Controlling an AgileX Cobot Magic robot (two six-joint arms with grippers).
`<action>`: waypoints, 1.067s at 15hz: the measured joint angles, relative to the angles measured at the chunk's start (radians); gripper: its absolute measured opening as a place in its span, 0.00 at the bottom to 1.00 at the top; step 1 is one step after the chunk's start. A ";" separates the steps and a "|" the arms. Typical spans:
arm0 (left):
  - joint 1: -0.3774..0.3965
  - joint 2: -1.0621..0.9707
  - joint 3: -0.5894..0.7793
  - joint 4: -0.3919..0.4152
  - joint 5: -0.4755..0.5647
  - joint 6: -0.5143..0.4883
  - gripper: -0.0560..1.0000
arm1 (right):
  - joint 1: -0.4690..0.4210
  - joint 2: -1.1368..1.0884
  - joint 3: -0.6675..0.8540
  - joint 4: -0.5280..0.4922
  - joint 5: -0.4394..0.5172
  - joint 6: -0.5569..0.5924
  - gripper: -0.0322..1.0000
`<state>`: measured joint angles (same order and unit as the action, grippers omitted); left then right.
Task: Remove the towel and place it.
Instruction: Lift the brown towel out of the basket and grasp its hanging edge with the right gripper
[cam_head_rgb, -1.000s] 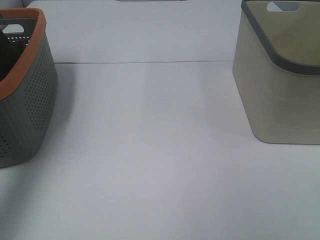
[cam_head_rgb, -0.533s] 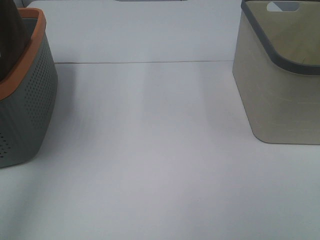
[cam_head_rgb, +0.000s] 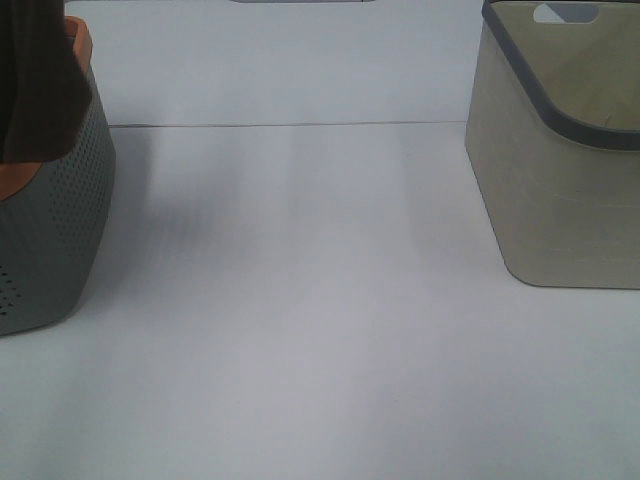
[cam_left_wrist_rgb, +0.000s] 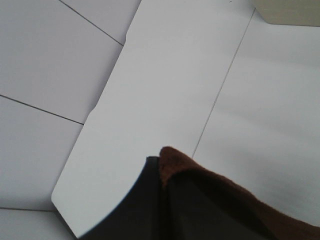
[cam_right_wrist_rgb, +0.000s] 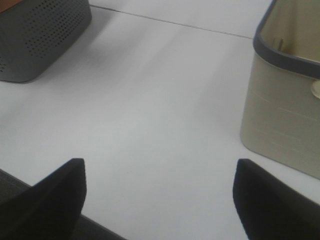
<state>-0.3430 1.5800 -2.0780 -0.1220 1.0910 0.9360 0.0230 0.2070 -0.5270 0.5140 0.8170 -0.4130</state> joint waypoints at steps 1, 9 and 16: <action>-0.026 0.029 -0.037 0.002 0.000 -0.004 0.05 | 0.000 0.049 0.000 0.046 -0.019 -0.056 0.71; -0.240 0.206 -0.212 0.049 -0.001 -0.004 0.05 | 0.000 0.463 0.000 0.524 -0.232 -0.716 0.71; -0.372 0.249 -0.212 0.051 -0.034 -0.046 0.05 | 0.000 0.733 0.000 1.023 -0.213 -1.263 0.71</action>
<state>-0.7150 1.8290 -2.2900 -0.0710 1.0570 0.8900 0.0230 0.9400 -0.5270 1.5370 0.6040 -1.6760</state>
